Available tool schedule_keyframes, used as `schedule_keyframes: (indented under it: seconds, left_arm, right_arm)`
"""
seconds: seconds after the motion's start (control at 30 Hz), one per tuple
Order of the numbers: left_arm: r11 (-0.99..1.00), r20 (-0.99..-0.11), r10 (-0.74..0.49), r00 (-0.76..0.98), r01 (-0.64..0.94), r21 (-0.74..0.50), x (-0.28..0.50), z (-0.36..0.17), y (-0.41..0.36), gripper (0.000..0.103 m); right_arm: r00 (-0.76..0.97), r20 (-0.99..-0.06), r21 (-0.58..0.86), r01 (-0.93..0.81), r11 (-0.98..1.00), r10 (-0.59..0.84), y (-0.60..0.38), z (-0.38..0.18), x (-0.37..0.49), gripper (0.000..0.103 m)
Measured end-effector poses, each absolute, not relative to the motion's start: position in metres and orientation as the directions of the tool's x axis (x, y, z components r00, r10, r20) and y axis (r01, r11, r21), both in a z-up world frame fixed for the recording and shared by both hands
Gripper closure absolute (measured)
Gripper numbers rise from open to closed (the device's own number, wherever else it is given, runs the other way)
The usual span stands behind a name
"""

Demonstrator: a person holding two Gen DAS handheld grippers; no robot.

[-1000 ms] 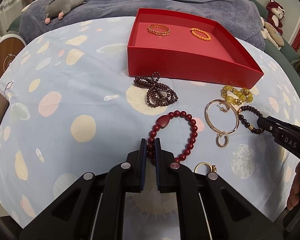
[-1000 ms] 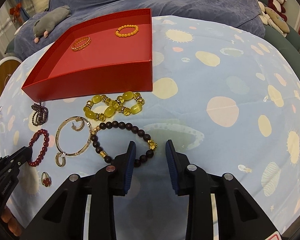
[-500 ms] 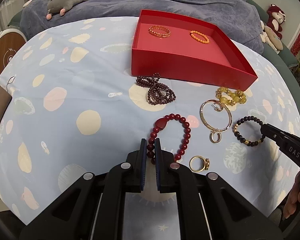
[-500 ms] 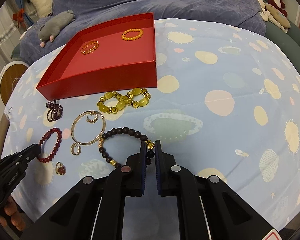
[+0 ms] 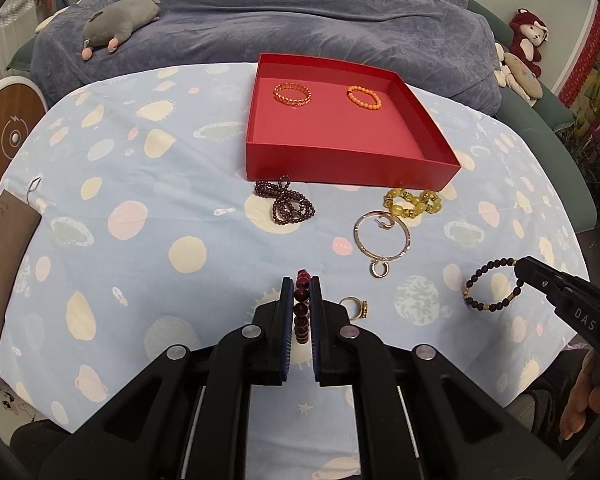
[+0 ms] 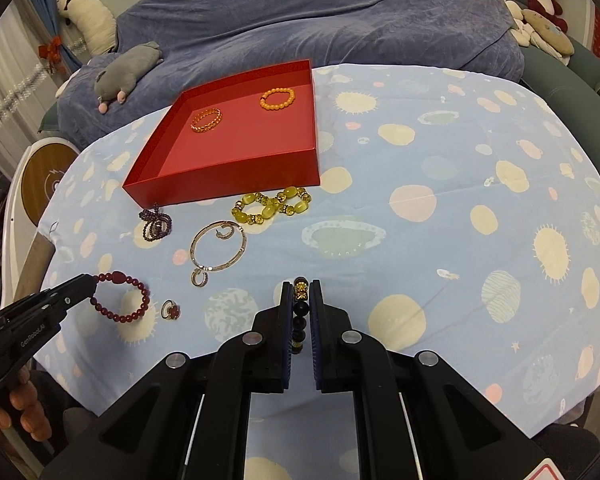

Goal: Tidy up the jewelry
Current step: 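Carry both bracelets into the red box and open both tools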

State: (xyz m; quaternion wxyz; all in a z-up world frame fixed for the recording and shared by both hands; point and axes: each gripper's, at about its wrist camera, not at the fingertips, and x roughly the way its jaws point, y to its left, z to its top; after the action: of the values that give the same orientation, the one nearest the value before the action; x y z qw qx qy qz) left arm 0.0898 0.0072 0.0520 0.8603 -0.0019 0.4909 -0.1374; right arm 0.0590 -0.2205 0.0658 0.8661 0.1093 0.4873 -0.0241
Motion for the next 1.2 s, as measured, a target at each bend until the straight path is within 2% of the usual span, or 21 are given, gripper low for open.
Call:
schedule_keyframes:
  seconds: [0.37, 0.77, 0.97, 1.2]
  left_arm:
    - [0.943, -0.814, -0.292, 0.502, 0.293, -0.157, 0.098, 0.097, -0.002, 0.095]
    - [0.905, -0.741, -0.401, 0.539, 0.355, -0.233, 0.190, 0.137, -0.036, 0.095]
    - [0.886, -0.737, -0.448, 0.506, 0.363, -0.290, 0.244, 0.119, -0.050, 0.095]
    - [0.901, -0.791, -0.409, 0.454, 0.339, -0.272, 0.297, 0.065, -0.061, 0.095]
  right_arm:
    - [0.564, -0.820, 0.180, 0.095, 0.979, 0.096, -0.216, 0.099, 0.069, 0.095]
    - [0.613, -0.764, 0.249, -0.004, 0.968, 0.199, -0.204, 0.136, 0.181, 0.095]
    - [0.594, -0.764, 0.298, -0.020, 0.954, 0.252, -0.199, 0.121, 0.246, 0.095]
    - [0.535, -0.806, 0.302, 0.007, 0.953, 0.252, -0.204, 0.073, 0.302, 0.095]
